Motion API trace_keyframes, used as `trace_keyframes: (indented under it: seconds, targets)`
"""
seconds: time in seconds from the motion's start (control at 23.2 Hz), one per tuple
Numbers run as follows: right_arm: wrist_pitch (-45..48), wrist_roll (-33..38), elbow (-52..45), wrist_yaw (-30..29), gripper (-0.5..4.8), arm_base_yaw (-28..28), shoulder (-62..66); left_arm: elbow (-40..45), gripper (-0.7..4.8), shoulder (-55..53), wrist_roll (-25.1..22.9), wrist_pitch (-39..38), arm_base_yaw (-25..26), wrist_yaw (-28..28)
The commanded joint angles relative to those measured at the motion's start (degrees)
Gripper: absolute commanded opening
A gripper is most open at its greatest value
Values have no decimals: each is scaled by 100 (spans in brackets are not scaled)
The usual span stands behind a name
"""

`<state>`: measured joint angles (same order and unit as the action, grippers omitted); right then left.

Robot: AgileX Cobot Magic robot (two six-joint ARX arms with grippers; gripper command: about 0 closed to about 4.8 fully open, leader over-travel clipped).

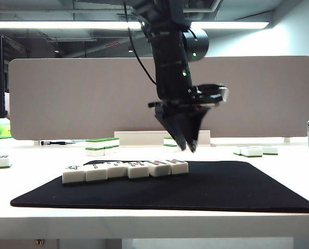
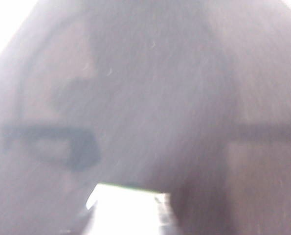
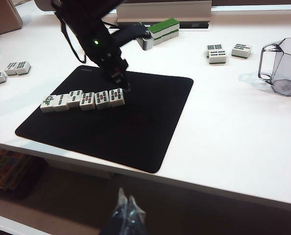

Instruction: Align six mahjong tiles in a row on the table.

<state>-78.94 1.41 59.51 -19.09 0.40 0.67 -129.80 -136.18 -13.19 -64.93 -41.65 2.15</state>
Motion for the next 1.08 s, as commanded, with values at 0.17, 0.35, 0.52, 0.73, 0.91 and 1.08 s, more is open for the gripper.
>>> trace_keyframes:
  seconds: [0.17, 0.35, 0.52, 0.73, 0.91, 1.08]
  targets:
    - [74, -15, 17, 7, -1, 7, -68, 11, 82, -315, 9, -22, -11, 0]
    - [74, -17, 17, 7, -1, 7, -68, 9, 82, -313, 11, -625, -4, -101]
    - [74, -17, 17, 7, -1, 7, -68, -144, 83, -240, 11, -756, -50, -348]
    - [81, -17, 17, 7, -1, 7, -68, -643, 79, 424, 20, -1373, -42, -367]
    - [76, -15, 17, 4, -1, 7, -68, -520, 79, 1204, 741, -1753, 433, -389]
    - [76, -17, 17, 2, -1, 7, -68, -520, 79, 1799, 1193, -1755, 616, -354]
